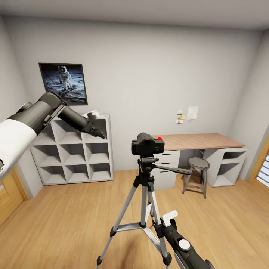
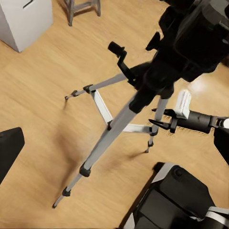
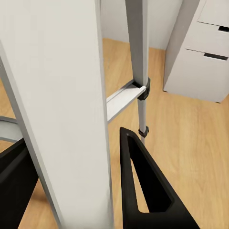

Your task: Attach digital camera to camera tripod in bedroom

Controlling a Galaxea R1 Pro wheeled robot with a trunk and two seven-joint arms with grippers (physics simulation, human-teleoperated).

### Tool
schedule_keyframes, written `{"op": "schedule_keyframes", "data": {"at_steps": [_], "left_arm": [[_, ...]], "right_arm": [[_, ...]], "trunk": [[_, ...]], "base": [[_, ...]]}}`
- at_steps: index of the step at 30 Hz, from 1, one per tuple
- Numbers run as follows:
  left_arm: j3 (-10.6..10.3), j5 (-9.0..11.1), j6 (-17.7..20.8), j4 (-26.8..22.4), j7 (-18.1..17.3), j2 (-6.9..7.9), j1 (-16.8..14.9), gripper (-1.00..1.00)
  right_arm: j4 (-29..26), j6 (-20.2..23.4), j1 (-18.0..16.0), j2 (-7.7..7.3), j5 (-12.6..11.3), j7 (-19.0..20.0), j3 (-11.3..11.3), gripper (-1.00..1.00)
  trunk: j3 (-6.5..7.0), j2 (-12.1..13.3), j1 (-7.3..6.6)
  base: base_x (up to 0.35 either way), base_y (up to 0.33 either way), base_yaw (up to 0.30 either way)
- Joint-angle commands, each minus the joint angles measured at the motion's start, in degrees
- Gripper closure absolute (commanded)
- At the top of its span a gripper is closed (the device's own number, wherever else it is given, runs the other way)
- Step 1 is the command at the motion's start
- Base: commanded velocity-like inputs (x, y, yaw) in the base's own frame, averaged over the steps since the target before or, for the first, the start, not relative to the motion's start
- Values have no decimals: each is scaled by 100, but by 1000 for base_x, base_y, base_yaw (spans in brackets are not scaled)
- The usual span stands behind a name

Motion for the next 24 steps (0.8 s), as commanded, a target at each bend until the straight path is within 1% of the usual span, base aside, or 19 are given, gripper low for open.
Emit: {"op": "schedule_keyframes", "data": {"at_steps": [1,3,5,8,9,11,12,14,15,16,20,21,23,24], "left_arm": [[-13,-30,60,-5,-55,77,8,-100],[-18,6,60,20,-55,223,66,-100],[-21,24,60,104,-55,297,185,-100],[-22,34,60,245,-55,326,333,-100],[-23,37,60,346,-55,335,420,-100],[-23,39,60,454,-55,336,495,-100],[-23,41,60,590,-55,336,574,-100],[-24,43,60,778,158,332,668,-100],[-22,45,60,892,310,324,718,-100],[-19,48,60,1150,681,283,807,-100],[-10,57,60,1779,1610,133,926,-100],[1,101,60,2157,2116,61,984,-100],[34,227,-218,2549,2612,-18,1063,-100],[92,475,-582,2828,3106,-91,1198,-100]], "right_arm": [[291,-5,3,-7,-25,70,54,100],[291,-8,3,-7,-25,70,55,100],[291,-6,3,-7,-25,70,55,100],[291,-5,3,-7,-25,70,55,100],[291,-5,3,-7,-25,70,55,100],[291,-4,3,-7,-25,70,55,100],[291,-4,3,-7,-25,70,55,100],[291,-4,3,-7,-25,70,55,100],[291,-6,3,-7,-25,70,55,100],[291,-5,3,-7,-25,70,55,100],[291,-8,3,-7,-25,70,55,100],[291,-6,3,-7,-25,70,55,100],[291,-6,3,-7,-25,70,55,100],[291,-6,3,-7,-25,70,55,100]], "trunk": [[-4,-2,12],[-4,-2,12],[-4,-2,12],[-4,-2,12],[-4,-2,12],[-4,-2,12],[-4,-2,12],[-4,-2,12],[-4,-2,12],[-4,-2,12],[-4,-2,12],[-4,-2,12],[-4,-2,12],[-4,-2,12]], "base": [[0,0,0],[0,0,0],[0,0,0],[0,0,0],[0,0,0],[0,0,0],[0,0,0],[0,0,0],[0,0,0],[0,0,0],[0,0,0],[0,0,0],[0,0,0],[0,0,0]]}}
